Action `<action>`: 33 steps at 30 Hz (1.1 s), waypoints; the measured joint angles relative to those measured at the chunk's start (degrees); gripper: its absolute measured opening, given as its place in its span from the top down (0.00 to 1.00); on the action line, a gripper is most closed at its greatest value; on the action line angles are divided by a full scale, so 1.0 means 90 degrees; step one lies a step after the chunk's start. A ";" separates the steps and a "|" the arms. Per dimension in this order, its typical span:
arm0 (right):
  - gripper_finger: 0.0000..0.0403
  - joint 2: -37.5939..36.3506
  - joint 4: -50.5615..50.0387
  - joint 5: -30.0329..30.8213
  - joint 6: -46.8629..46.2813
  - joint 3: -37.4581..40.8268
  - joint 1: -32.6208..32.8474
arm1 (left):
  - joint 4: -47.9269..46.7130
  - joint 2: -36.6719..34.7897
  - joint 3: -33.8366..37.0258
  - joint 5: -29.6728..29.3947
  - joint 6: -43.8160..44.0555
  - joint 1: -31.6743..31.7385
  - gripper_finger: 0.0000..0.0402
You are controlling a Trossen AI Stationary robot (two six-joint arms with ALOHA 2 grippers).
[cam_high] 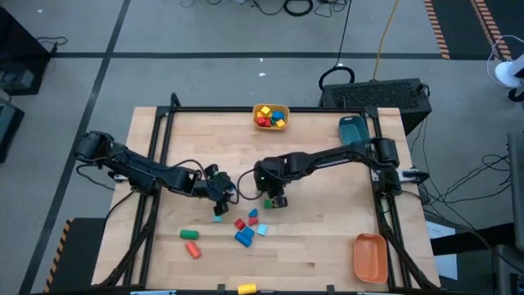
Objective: Sort blocks by size
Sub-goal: Put the brown cylindrical block into the blue bin
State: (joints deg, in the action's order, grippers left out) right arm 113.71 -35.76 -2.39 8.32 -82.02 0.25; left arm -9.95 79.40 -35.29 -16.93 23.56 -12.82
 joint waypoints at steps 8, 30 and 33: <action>0.72 -0.0631 -0.0219 0.0308 -0.0117 0.0226 -0.0070 | -0.0017 0.0000 0.0000 -0.0015 -0.0001 0.0000 0.58; 0.71 -0.3345 -0.0486 0.1340 -0.2317 0.3055 -0.1063 | 0.0055 0.0000 0.0000 -0.0296 -0.0004 0.0000 0.58; 0.71 -0.3657 -0.0966 0.1639 -0.2702 0.3167 -0.1306 | 0.0063 0.0000 0.0000 -0.0321 -0.0004 0.0000 0.58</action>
State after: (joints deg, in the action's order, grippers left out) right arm 80.80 -44.46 12.36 -16.00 -53.51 -11.51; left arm -9.39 79.40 -35.29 -19.81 23.53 -12.82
